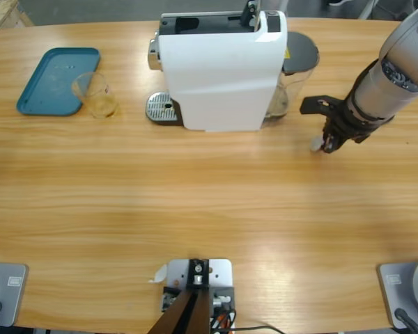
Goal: Pour coffee
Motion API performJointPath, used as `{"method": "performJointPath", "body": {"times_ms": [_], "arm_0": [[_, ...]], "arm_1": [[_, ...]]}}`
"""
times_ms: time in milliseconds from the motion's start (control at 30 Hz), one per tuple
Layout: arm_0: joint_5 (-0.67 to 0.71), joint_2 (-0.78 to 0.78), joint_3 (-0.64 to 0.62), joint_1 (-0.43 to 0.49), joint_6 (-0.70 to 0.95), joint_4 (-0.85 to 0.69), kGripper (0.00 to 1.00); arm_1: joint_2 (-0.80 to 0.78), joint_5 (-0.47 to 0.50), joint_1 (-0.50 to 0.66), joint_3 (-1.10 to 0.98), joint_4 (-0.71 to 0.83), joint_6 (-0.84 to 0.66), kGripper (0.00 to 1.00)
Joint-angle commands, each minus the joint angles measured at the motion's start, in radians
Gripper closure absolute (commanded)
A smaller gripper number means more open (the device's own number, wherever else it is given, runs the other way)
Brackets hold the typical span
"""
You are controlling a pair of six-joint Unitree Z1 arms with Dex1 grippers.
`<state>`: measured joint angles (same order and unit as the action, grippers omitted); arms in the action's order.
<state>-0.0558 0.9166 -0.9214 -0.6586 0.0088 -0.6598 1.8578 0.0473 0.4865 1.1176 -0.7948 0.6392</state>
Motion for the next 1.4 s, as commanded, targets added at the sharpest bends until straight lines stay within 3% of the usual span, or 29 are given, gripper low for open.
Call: {"method": "performJointPath", "body": {"times_ms": [33,267,500,1067,1400], "arm_0": [[0.013,0.025,0.035,-0.009,-0.009,0.011,0.096],[0.017,0.03,0.034,-0.009,-0.009,0.011,0.096],[0.037,0.063,0.03,-0.009,-0.009,0.011,0.138],[0.05,0.081,0.024,-0.016,-0.009,-0.003,0.142],[0.05,0.073,0.024,-0.018,-0.008,-0.001,0.147]], "arm_1": [[-0.087,0.061,0.009,0.126,-0.18,-0.007,1.0],[-0.213,0.117,0.018,0.357,-0.471,-0.01,1.0],[-0.252,0.179,0.087,0.785,-0.815,-0.049,1.0],[-0.146,0.346,0.397,1.198,-0.802,-0.033,1.0],[0.082,0.331,0.566,1.342,-0.802,-0.037,1.0]]}}
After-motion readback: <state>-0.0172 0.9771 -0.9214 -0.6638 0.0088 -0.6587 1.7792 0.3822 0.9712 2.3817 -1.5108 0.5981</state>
